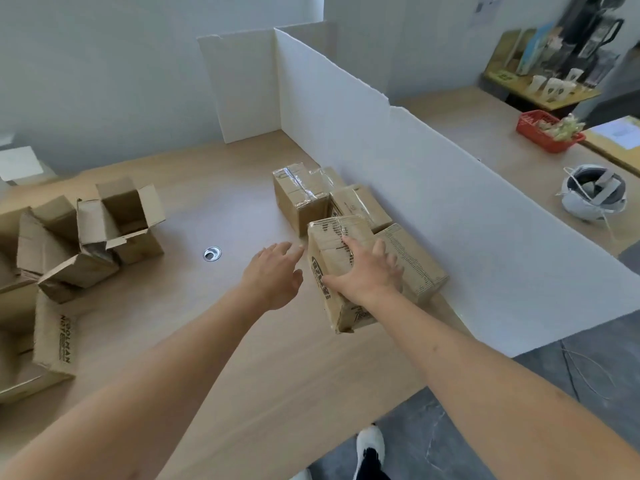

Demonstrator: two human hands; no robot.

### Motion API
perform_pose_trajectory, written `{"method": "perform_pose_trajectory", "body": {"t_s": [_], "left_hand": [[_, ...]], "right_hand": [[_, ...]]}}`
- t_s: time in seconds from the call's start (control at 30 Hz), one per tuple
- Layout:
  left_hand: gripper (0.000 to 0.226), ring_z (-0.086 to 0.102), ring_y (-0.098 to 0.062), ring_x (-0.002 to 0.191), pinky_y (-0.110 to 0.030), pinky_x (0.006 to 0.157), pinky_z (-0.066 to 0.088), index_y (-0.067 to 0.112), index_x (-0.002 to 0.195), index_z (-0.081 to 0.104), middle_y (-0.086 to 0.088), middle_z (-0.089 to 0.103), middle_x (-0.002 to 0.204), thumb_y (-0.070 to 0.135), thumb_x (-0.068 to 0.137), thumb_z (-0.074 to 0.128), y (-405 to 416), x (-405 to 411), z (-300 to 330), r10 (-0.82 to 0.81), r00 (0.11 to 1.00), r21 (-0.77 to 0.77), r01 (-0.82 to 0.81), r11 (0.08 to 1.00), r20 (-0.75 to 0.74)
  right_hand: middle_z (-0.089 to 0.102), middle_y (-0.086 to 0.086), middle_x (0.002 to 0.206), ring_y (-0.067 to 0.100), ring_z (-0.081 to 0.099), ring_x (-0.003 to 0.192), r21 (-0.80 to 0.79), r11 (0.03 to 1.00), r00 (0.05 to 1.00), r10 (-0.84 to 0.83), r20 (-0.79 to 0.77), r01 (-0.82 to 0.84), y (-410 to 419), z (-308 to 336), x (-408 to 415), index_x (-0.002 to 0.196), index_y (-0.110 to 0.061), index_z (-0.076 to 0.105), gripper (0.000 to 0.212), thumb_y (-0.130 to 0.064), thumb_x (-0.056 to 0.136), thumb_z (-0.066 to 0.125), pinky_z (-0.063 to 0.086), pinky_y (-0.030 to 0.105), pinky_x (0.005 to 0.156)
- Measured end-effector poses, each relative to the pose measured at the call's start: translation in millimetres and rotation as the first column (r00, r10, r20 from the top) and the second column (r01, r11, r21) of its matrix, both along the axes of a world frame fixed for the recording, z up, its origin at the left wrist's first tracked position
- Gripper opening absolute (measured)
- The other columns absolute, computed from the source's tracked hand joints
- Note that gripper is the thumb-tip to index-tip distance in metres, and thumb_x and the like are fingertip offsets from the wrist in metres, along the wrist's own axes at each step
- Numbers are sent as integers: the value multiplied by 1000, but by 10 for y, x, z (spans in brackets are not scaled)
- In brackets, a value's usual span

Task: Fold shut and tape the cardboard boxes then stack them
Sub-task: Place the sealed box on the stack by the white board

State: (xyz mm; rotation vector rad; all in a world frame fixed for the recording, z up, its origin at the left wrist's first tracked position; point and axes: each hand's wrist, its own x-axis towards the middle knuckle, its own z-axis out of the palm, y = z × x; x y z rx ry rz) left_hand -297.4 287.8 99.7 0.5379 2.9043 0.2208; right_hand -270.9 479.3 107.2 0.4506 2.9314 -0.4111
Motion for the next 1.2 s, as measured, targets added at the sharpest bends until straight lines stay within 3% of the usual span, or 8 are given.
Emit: {"method": "perform_pose_trajectory", "body": {"t_s": [0.47, 0.8, 1.0, 1.1, 1.2], "left_hand": [[59, 26, -33, 152, -46, 121, 27, 20, 160, 26, -10, 26, 166, 37, 105, 41, 376, -1018, -572, 319, 943, -87, -311, 946, 97], [58, 29, -35, 151, -45, 120, 28, 18, 158, 30, -14, 30, 164, 35, 104, 44, 459, -1339, -909, 390, 908, -67, -384, 921, 152], [58, 28, -33, 151, -46, 120, 29, 18, 159, 30, -13, 30, 163, 35, 105, 44, 513, -1351, -995, 370, 912, -52, -367, 929, 178], [58, 29, -32, 150, -45, 120, 28, 18, 158, 31, -13, 30, 163, 34, 105, 45, 512, -1328, -984, 362, 916, -44, -360, 932, 172], [57, 32, -31, 148, -43, 119, 30, 17, 157, 33, -13, 33, 162, 33, 104, 45, 499, -1278, -956, 347, 924, -33, -346, 938, 164]], "right_hand": [[36, 12, 142, 35, 44, 120, -13, 966, 966, 260, 14, -260, 259, -720, -1453, 144, -47, 36, 95, -74, 59, 67, 32, 45, 106], [19, 25, 161, 42, 28, 142, 35, 962, 963, 271, 4, -271, 244, -1227, -1799, 151, -41, 33, 94, -76, 69, 64, 22, 50, 116], [3, 29, 165, 45, 6, 153, 42, 949, 949, 313, 26, -314, 277, -1383, -1847, 157, -36, 23, 88, -85, 86, 39, 9, 51, 125], [-13, 30, 165, 41, -12, 155, 35, 929, 929, 367, 49, -368, 307, -1440, -1827, 161, -36, 8, 76, -75, 98, 20, -4, 51, 126], [-24, 28, 163, 38, -21, 154, 33, 905, 903, 419, 92, -423, 356, -1517, -1772, 161, -37, -8, 67, -64, 104, 14, -7, 50, 126]]}}
